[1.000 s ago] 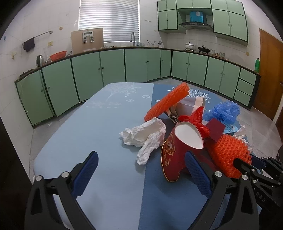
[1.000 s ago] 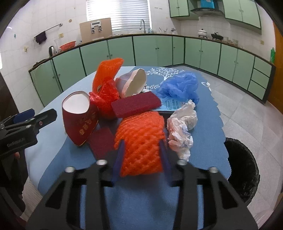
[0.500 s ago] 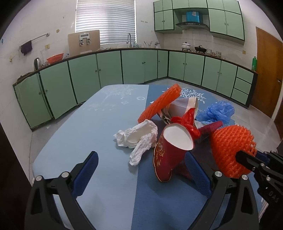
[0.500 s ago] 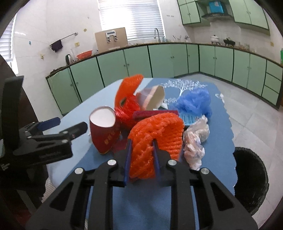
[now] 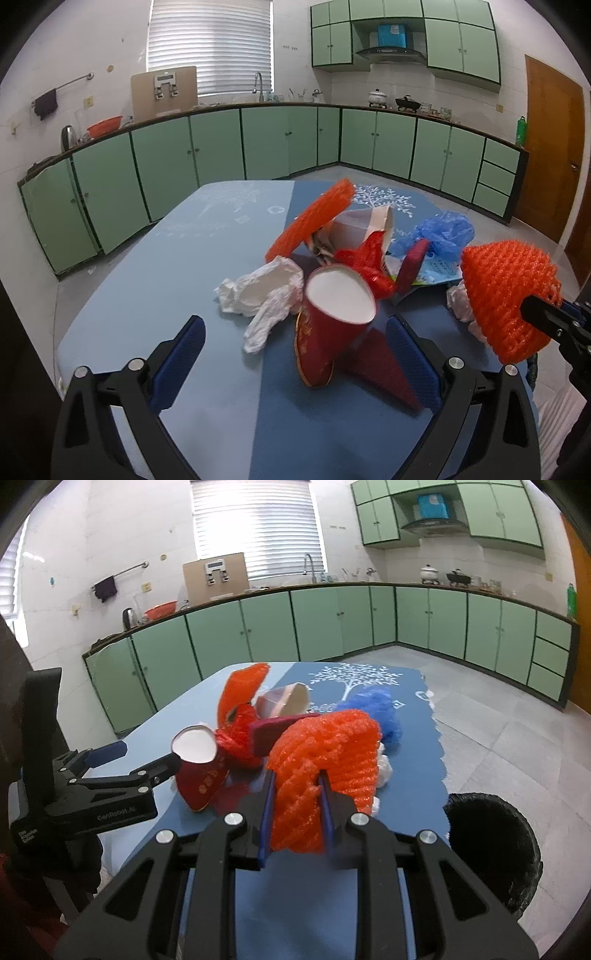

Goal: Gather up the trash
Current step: 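Grasp the red paper cup with the left tool while the right tool holds the orange mesh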

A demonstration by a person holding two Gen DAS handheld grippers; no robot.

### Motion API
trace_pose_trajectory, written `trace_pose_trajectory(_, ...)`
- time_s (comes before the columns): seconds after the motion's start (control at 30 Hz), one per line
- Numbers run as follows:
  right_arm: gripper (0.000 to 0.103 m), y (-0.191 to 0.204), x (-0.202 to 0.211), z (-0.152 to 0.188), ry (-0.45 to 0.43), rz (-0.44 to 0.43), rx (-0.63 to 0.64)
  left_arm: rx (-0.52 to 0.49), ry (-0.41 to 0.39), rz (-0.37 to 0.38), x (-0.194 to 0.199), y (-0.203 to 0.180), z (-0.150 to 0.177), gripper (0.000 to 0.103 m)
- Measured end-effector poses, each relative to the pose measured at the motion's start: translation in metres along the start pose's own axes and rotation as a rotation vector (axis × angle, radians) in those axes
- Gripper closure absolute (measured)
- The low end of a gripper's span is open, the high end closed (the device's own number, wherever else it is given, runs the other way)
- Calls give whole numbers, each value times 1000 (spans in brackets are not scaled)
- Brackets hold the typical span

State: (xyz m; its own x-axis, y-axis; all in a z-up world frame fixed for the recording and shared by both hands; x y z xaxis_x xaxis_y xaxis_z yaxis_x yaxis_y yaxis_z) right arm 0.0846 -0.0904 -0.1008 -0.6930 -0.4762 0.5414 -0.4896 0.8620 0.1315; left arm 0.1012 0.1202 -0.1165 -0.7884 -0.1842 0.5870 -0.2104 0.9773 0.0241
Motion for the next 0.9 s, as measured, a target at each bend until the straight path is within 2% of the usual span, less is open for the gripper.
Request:
trace_pose_trajectory(0.2, 82, -10, 0, -2, -7, 14, -8, -13, 0, 4, -18, -11, -1, 9)
trace_pose_trajectory(0.5, 82, -11, -6, -2, 6, 22, -12, -28, 38, 8, -39, -21, 3, 38)
trace_pose_trajectory(0.57, 82, -11, -8, -1, 9, 22, -10, -30, 43, 22, -40, -22, 5, 53)
trace_pose_trajectory(0.73, 81, -12, -8, -1, 9, 20, -17, -14, 27, 30, -35, -20, 5, 61)
trace_pose_trajectory(0.9, 81, -13, -1, -5, -14, 20, -18, 8, -12, 32, -14, -12, -6, 63)
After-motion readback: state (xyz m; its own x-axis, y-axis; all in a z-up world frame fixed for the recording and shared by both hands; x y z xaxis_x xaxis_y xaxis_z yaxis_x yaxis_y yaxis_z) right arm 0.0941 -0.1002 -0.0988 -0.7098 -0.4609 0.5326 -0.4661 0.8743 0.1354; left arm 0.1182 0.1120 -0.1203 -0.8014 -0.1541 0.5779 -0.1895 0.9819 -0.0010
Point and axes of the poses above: each gripper's, at about its wrist camera, not at the fingertips, and x roughly against the way its jaws point, y to its left, z to its underside, the point moved 8 cm from there along -x, roughly the way its jaws point
